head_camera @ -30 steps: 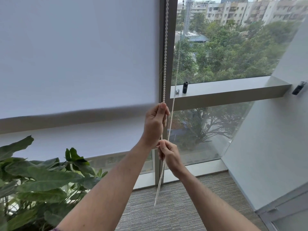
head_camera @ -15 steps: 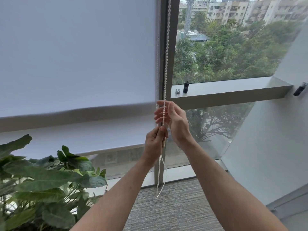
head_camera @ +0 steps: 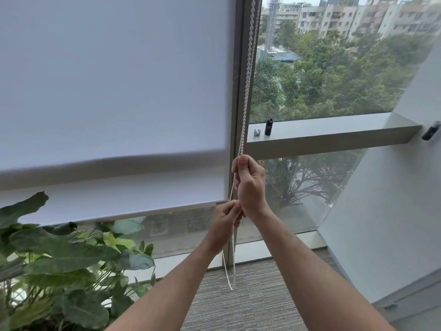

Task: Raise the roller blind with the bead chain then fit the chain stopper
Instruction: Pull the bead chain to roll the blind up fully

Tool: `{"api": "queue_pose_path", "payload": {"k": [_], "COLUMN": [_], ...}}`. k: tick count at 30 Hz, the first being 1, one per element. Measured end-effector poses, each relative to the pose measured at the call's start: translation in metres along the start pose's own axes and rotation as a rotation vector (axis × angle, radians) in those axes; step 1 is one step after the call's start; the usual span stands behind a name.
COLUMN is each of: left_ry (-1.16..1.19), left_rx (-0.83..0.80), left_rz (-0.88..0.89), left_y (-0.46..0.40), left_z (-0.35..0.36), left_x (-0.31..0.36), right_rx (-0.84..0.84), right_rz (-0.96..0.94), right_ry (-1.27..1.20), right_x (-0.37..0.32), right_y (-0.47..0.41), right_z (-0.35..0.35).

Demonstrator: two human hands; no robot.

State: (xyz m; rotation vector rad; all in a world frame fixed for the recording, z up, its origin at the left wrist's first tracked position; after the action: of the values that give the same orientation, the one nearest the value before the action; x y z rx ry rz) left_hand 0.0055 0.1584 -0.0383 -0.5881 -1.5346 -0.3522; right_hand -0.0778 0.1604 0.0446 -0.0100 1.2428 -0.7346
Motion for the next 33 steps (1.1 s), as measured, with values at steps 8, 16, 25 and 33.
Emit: {"api": "queue_pose_path", "payload": {"k": [8, 16, 25, 33], "left_ry": [-0.128, 0.104, 0.135, 0.08], "left_rx": [-0.039, 0.049, -0.001, 0.109], "left_rz": [-0.042, 0.178, 0.32, 0.33], "left_y": [-0.015, -0.045, -0.049, -0.05], "left_z": [-0.031, -0.044, -0.015, -0.013], "left_x": [0.003, 0.084, 0.119, 0.111], "right_rx": [0.002, -0.025, -0.022, -0.127], "right_rz": [-0.015, 0.086, 0.255, 0.409], "right_ry": [0.037, 0.105, 0.177, 0.082], "right_x": [0.002, 0.047, 0.078, 0.073], "right_y": [0.004, 0.049, 0.082, 0.069], "right_z": [-0.004, -0.016, -0.039, -0.04]}}
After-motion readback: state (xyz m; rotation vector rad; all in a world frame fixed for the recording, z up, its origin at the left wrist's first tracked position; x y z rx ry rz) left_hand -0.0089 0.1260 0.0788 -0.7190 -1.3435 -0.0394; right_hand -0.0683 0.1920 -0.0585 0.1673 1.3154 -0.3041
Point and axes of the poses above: each hand's wrist, its own y-axis away from the middle knuckle, its own z-axis out of the palm, x = y × z, the point moved 1 cm from there along -y, towards the middle knuckle, and after that the axes turned 12 degrees about -y, right-handed, at the moved point
